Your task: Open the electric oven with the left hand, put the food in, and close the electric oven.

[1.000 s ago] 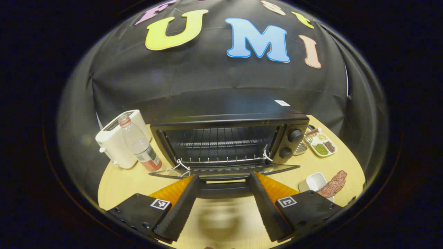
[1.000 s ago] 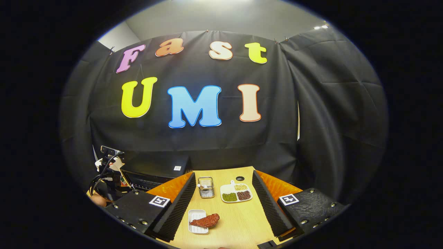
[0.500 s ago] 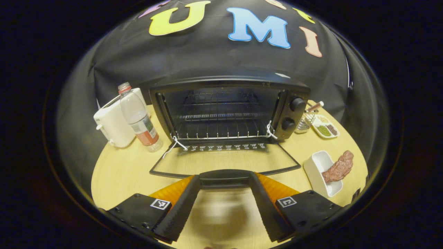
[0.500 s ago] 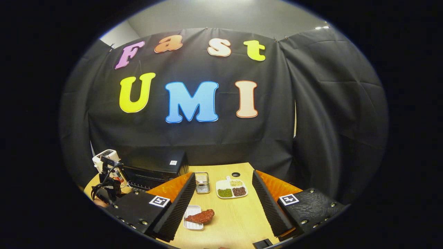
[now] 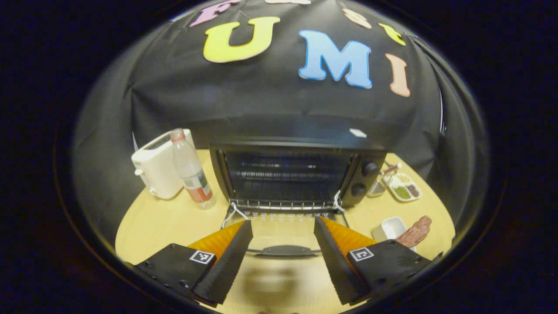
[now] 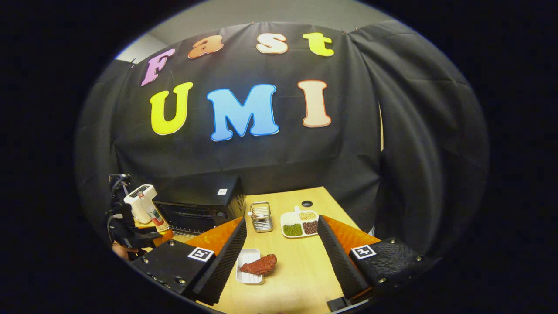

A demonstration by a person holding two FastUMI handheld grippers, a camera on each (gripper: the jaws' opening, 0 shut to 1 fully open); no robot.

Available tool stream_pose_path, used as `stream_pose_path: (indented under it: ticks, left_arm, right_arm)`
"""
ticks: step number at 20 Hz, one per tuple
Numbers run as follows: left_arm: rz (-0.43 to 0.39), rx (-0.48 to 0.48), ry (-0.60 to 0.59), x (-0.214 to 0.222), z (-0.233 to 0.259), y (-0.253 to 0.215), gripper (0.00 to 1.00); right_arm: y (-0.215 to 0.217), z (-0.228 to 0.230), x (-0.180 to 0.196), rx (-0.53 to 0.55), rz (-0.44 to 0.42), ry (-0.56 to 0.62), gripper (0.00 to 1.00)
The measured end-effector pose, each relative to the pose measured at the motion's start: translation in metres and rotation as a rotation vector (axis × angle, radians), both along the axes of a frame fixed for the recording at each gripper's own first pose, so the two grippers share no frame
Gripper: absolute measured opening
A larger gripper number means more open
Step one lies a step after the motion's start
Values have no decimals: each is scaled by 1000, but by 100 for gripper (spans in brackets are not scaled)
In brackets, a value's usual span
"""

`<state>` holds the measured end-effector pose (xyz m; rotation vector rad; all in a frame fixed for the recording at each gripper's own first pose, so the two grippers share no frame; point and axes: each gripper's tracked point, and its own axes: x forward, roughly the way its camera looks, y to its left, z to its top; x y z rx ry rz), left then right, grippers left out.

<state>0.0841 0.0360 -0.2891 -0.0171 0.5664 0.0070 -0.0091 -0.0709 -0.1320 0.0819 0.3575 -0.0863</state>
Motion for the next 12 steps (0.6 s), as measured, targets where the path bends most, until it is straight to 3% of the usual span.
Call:
stream_pose_path:
  ticks: [1,2,3,6,7,12]
  left_arm:
    - [-1,-23,-53,2,26,-4,92]
    - [-5,-52,-107,0,53,-12,92]
    - [-3,-73,-155,0,79,-17,100]
    - [-1,-87,-279,-7,152,-24,92]
    - [-2,-81,-311,-10,172,-26,100]
    - [15,-31,-470,-29,270,-26,100]
  right_arm:
    - [-4,-14,2,33,5,38,99]
    - [-6,-27,4,78,15,77,99]
    - [-4,-39,6,126,28,114,99]
    - [-4,-86,12,242,68,225,99]
    - [-1,-101,14,285,86,261,99]
    - [5,-179,25,474,125,399,99]
